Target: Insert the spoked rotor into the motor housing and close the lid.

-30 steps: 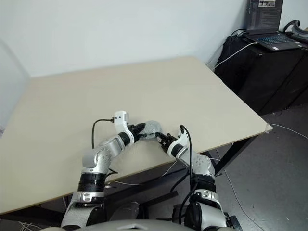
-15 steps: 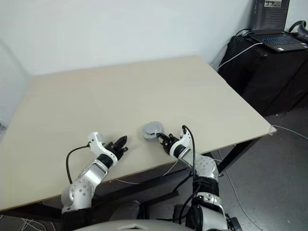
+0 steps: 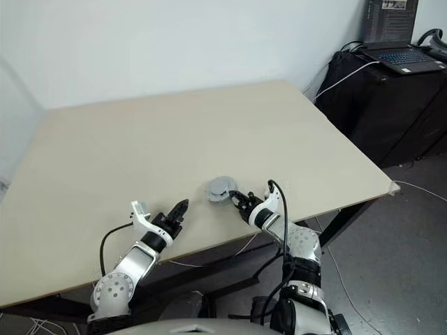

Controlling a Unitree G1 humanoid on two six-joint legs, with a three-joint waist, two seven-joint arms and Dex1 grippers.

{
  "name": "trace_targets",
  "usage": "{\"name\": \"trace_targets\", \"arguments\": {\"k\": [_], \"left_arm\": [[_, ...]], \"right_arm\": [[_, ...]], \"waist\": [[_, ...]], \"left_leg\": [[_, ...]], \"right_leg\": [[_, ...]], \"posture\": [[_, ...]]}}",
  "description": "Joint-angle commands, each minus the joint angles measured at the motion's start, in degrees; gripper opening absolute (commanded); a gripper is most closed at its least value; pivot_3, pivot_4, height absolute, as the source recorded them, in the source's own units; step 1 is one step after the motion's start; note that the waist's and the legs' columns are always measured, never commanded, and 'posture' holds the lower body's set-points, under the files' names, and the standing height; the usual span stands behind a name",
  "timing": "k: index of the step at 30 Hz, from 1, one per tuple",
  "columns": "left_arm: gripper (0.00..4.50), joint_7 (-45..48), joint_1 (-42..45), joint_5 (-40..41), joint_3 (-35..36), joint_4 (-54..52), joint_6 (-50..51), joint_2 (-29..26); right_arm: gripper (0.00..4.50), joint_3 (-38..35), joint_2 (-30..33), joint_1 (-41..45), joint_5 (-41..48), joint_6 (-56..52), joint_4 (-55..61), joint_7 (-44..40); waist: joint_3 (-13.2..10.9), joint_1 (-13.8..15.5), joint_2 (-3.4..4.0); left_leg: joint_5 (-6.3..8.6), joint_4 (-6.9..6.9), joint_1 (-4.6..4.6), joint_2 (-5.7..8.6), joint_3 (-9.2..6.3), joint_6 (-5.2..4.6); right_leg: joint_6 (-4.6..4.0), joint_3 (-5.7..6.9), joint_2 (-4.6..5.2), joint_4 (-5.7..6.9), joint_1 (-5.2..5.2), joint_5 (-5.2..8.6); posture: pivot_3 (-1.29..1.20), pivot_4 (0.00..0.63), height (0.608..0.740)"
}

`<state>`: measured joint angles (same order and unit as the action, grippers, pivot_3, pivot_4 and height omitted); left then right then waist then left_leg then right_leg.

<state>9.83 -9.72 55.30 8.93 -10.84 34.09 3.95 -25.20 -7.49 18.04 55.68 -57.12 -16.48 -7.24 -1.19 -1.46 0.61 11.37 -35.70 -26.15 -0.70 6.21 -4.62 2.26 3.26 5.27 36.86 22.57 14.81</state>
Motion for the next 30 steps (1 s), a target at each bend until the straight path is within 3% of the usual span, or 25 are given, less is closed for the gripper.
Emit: {"name": "trace_targets", "arguments": {"k": [1,7,9,22,30], "left_arm": [[0.0,0.09,-2.2,1.89,-2.22,-0.27,-2.28,7.5],[0.0,2.97,-2.9,6.29,-1.99,1.1,-4.5,7.57],[0.36,3.18,-2.9,7.56,-2.05,1.45,-5.01,7.53],[4.44,6.37,-2.5,16.92,-4.21,4.23,-2.67,6.42],[4.5,6.23,-2.34,18.63,-4.67,5.53,-3.23,6.36]], "right_arm": [[1.2,0.73,-4.12,-0.98,4.53,-0.85,5.11,-0.37],[1.2,1.59,-4.92,-1.44,8.34,-3.07,8.35,1.51],[1.2,2.22,-5.14,-1.83,9.18,-3.9,9.31,2.12],[1.2,4.49,-5.68,-3.19,11.72,-7.13,12.2,4.65],[1.2,4.88,-5.71,-3.63,13.45,-8.53,13.76,5.76]], "waist": [[0.0,0.0,0.0],[0.0,0.03,0.0],[0.0,0.03,0.0],[0.0,-0.01,0.0],[0.0,0.01,0.0]], "left_leg": [[0.0,-0.02,0.0,0.0,0.0,0.0],[0.0,-0.06,-0.01,0.0,0.0,-0.01],[0.0,-0.06,-0.01,0.0,0.0,-0.01],[0.0,-0.24,-0.02,-0.01,0.0,-0.12],[-0.01,-0.28,-0.01,-0.02,0.02,-0.15]], "right_leg": [[0.0,0.0,0.0,0.01,0.0,0.0],[0.01,0.01,0.0,0.03,-0.01,0.0],[0.01,0.01,0.0,0.03,-0.01,0.0],[0.08,0.04,-0.09,0.06,-0.07,-0.05],[0.12,0.03,-0.11,0.07,-0.1,-0.07]], "posture": [[0.0,0.0,0.74],[0.0,0.0,0.74],[0.0,0.0,0.74],[0.0,0.0,0.74],[0.0,0.0,0.74]]}}
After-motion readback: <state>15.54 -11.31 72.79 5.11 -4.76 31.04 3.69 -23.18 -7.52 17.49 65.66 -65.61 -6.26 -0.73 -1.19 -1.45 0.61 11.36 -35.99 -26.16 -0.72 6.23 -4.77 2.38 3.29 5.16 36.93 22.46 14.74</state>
